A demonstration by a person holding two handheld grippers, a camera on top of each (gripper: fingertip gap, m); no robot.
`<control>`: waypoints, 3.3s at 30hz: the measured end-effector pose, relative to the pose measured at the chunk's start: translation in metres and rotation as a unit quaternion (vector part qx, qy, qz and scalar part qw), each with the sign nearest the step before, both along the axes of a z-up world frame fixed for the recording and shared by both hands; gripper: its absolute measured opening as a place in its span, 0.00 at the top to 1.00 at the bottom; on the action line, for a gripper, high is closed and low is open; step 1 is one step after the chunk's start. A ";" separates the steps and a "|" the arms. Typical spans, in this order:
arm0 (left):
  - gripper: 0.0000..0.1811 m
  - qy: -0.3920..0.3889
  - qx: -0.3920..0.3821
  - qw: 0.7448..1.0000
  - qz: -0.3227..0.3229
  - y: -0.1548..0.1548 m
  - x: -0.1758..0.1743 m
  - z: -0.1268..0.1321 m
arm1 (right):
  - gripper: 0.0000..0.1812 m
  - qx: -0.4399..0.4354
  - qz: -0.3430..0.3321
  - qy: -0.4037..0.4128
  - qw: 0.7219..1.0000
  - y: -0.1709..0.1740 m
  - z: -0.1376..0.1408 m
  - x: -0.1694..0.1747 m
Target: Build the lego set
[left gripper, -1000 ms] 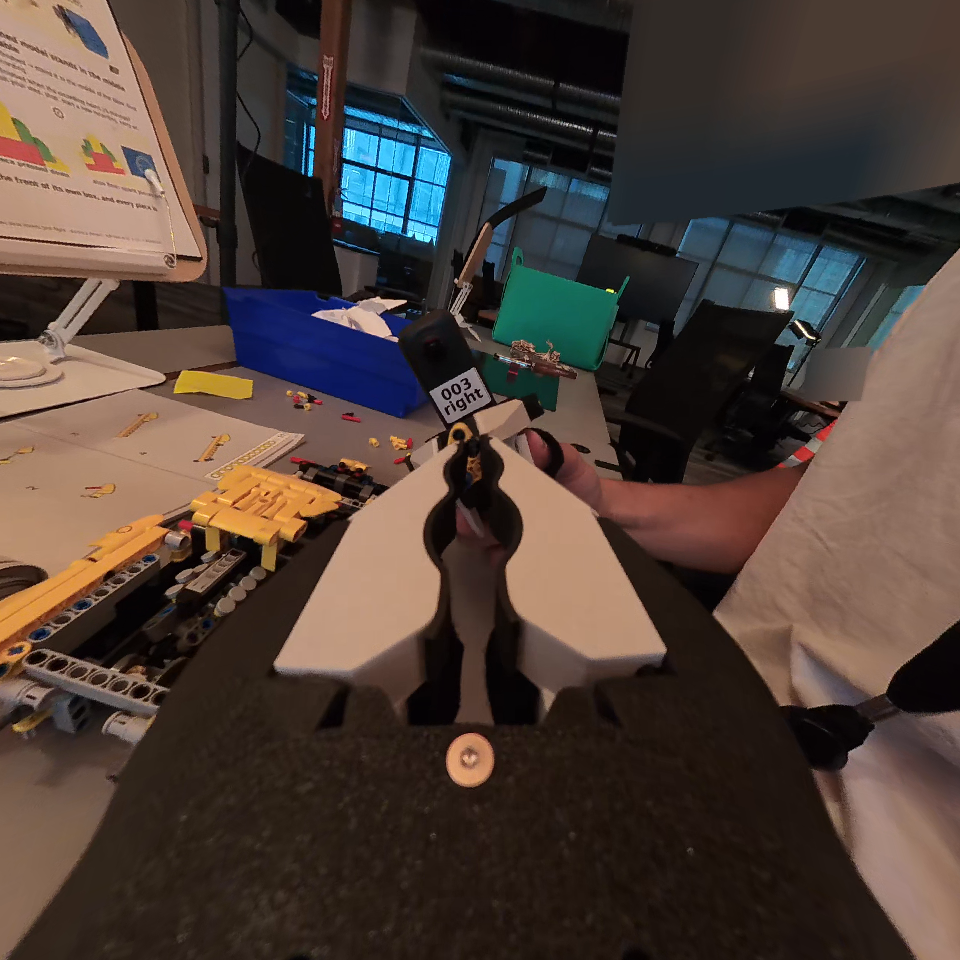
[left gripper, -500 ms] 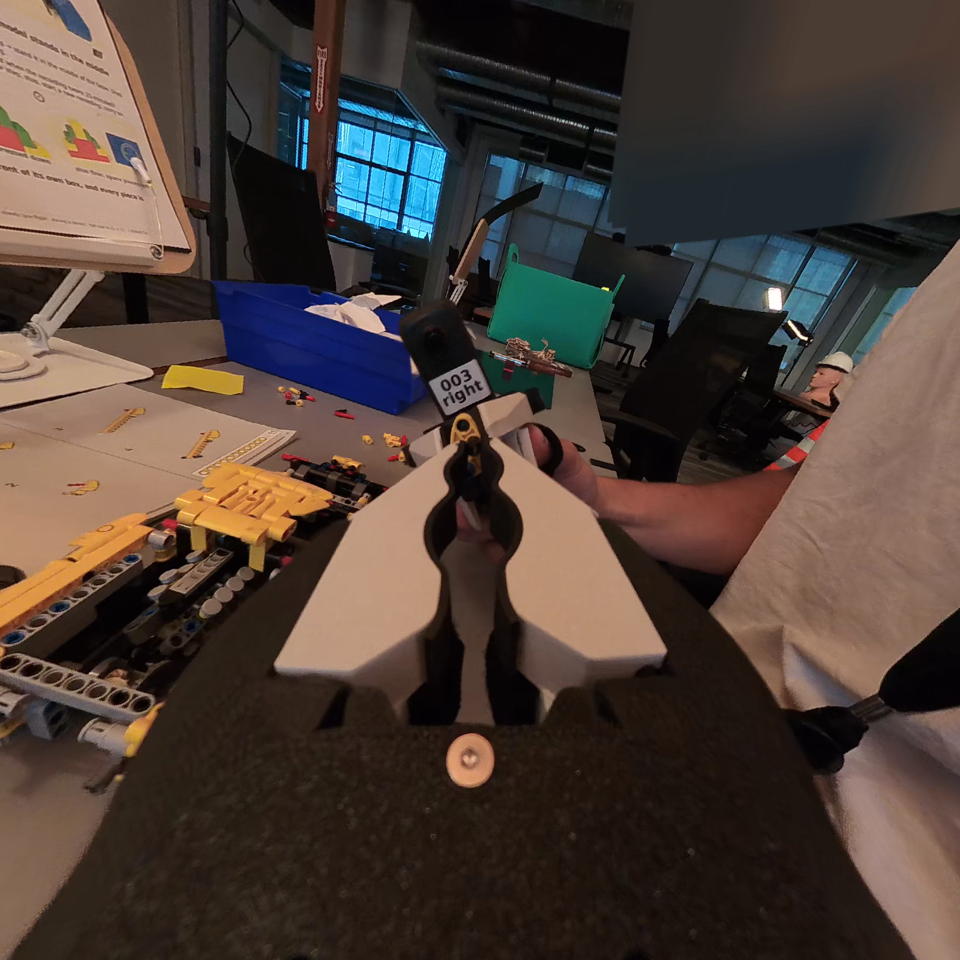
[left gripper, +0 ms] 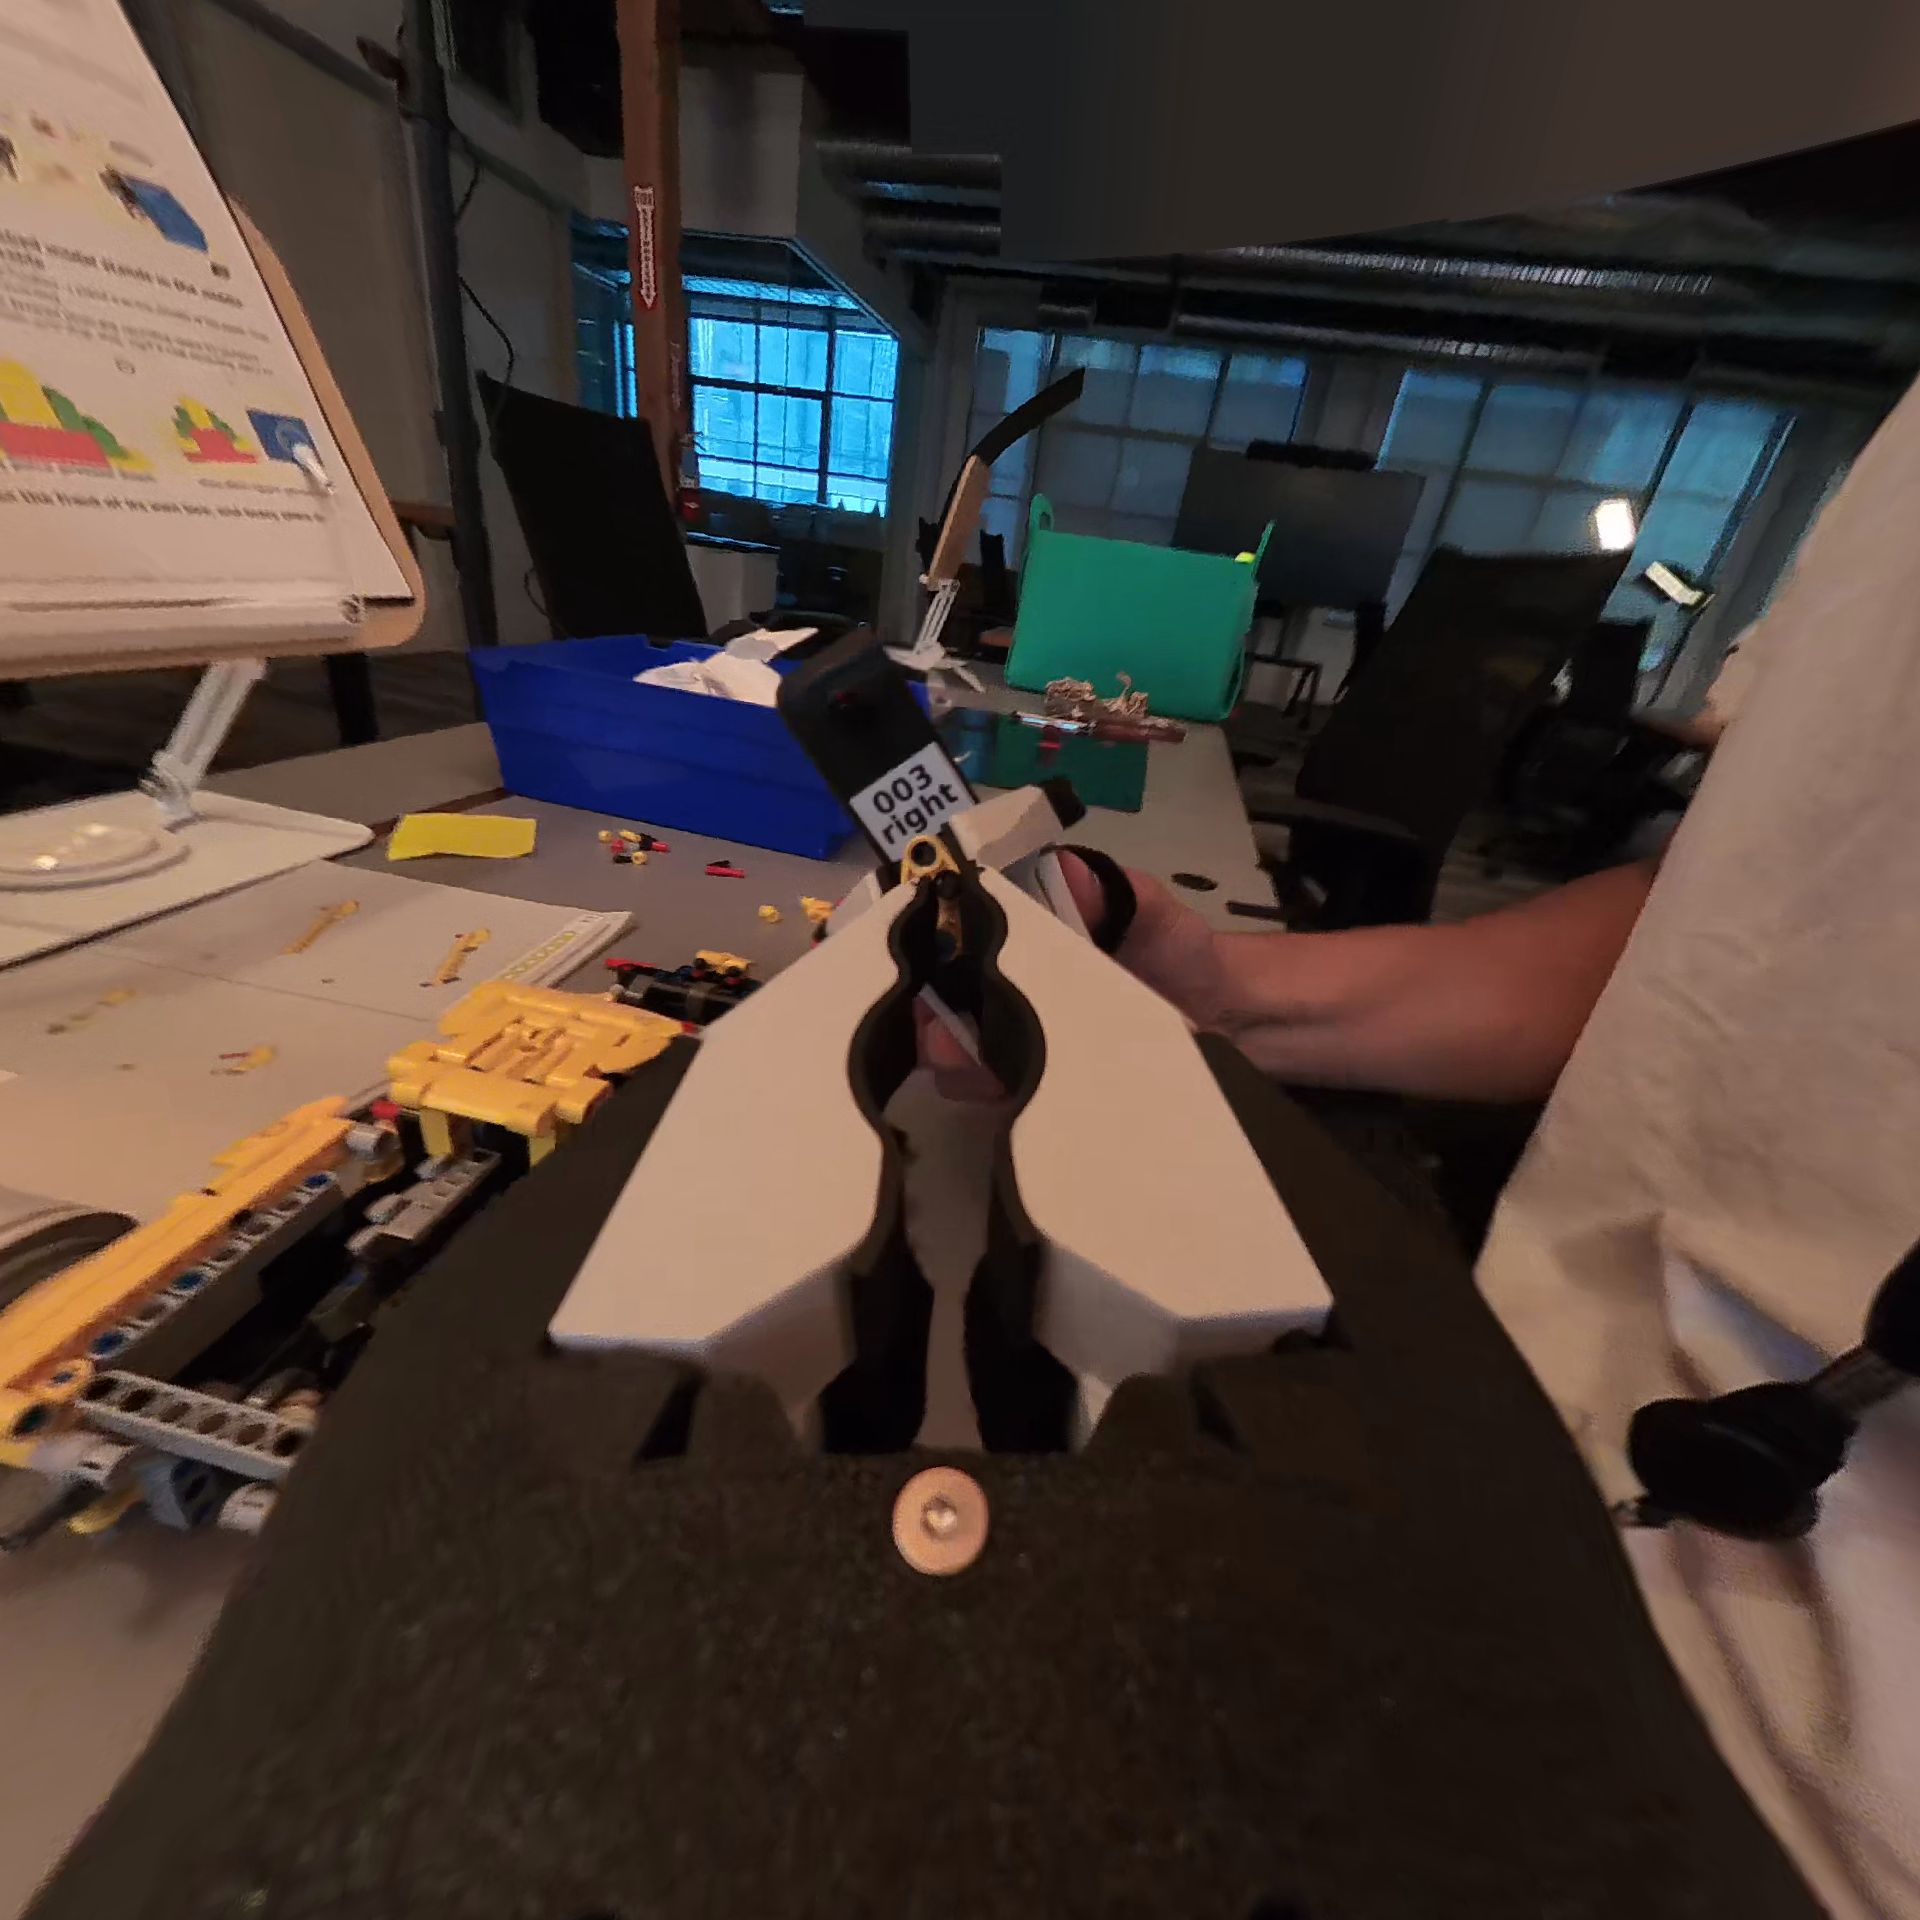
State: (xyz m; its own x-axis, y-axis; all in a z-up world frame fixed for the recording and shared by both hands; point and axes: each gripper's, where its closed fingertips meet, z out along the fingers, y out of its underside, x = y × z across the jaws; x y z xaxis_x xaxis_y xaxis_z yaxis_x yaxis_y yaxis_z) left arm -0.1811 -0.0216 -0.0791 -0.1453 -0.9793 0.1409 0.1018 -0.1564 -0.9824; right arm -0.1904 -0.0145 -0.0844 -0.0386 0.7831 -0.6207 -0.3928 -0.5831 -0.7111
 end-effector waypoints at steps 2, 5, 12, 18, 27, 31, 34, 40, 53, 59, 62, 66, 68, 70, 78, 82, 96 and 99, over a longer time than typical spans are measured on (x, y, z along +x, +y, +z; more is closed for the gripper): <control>0.97 -0.001 0.057 0.998 0.016 -0.004 -0.001 0.001 | 0.93 -0.027 0.034 0.026 0.999 -0.004 0.001 -0.001; 0.97 0.003 0.172 0.983 0.062 -0.008 0.000 0.000 | 0.93 -0.058 0.074 0.049 0.994 -0.008 0.001 -0.001; 0.97 0.014 0.301 0.950 0.079 -0.017 0.002 -0.010 | 0.93 -0.115 0.143 0.053 0.982 -0.018 -0.007 -0.001; 0.97 0.031 0.242 0.968 0.050 -0.019 0.003 -0.014 | 0.93 -0.102 0.124 0.018 0.987 -0.019 -0.013 0.001; 0.97 0.041 0.236 0.969 0.061 -0.016 0.004 -0.017 | 0.93 -0.100 0.111 0.003 0.989 -0.016 -0.016 0.002; 0.97 0.045 0.227 0.971 0.059 -0.016 0.004 -0.018 | 0.93 -0.100 0.110 -0.001 0.989 -0.016 -0.017 0.002; 0.97 0.045 0.223 0.972 0.058 -0.016 0.004 -0.018 | 0.93 -0.100 0.110 -0.001 0.989 -0.016 -0.017 0.002; 0.97 0.043 0.215 0.974 0.057 -0.017 0.003 -0.017 | 0.93 -0.100 0.110 -0.002 0.989 -0.016 -0.018 0.003; 0.97 0.024 0.221 0.974 0.052 -0.018 0.003 -0.013 | 0.93 -0.107 0.126 0.009 0.986 -0.019 -0.016 0.002; 0.98 0.020 0.253 0.966 0.039 -0.022 0.001 -0.017 | 0.93 -0.118 0.149 0.023 0.981 -0.024 -0.015 0.002; 0.98 0.004 0.260 0.965 0.033 -0.026 0.001 -0.014 | 0.93 -0.118 0.164 0.030 0.979 -0.027 -0.013 0.001; 0.97 -0.020 0.315 0.949 0.030 -0.033 0.000 -0.015 | 0.93 -0.128 0.192 0.028 0.973 -0.034 -0.015 -0.002; 0.97 -0.023 0.344 0.938 0.026 -0.037 -0.001 -0.017 | 0.93 -0.142 0.212 0.029 0.967 -0.038 -0.017 -0.003; 0.97 -0.010 0.358 0.933 0.024 -0.036 -0.001 -0.022 | 0.93 -0.160 0.217 0.028 0.963 -0.038 -0.022 -0.003; 0.97 -0.001 0.331 0.944 0.014 -0.034 -0.003 -0.023 | 0.93 -0.163 0.228 0.036 0.959 -0.037 -0.021 -0.005; 0.97 0.020 0.300 0.954 0.016 -0.030 -0.002 -0.026 | 0.93 -0.156 0.204 0.021 0.966 -0.034 -0.023 -0.003; 0.97 0.007 0.177 0.984 0.006 -0.027 0.000 -0.013 | 0.93 -0.078 0.146 0.005 0.986 -0.028 -0.012 -0.002; 0.98 0.017 0.058 0.998 -0.019 -0.015 -0.002 -0.009 | 0.93 -0.029 0.080 -0.032 0.996 -0.017 -0.012 -0.002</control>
State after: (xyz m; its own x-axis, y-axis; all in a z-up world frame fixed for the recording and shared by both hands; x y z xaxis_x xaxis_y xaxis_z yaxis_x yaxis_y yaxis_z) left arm -0.1834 -0.0371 -0.0884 -0.1789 -0.9833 0.0322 0.0650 -0.0445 -0.9969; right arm -0.1926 -0.0317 -0.0961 -0.1188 0.7325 -0.6703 -0.2462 -0.6757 -0.6948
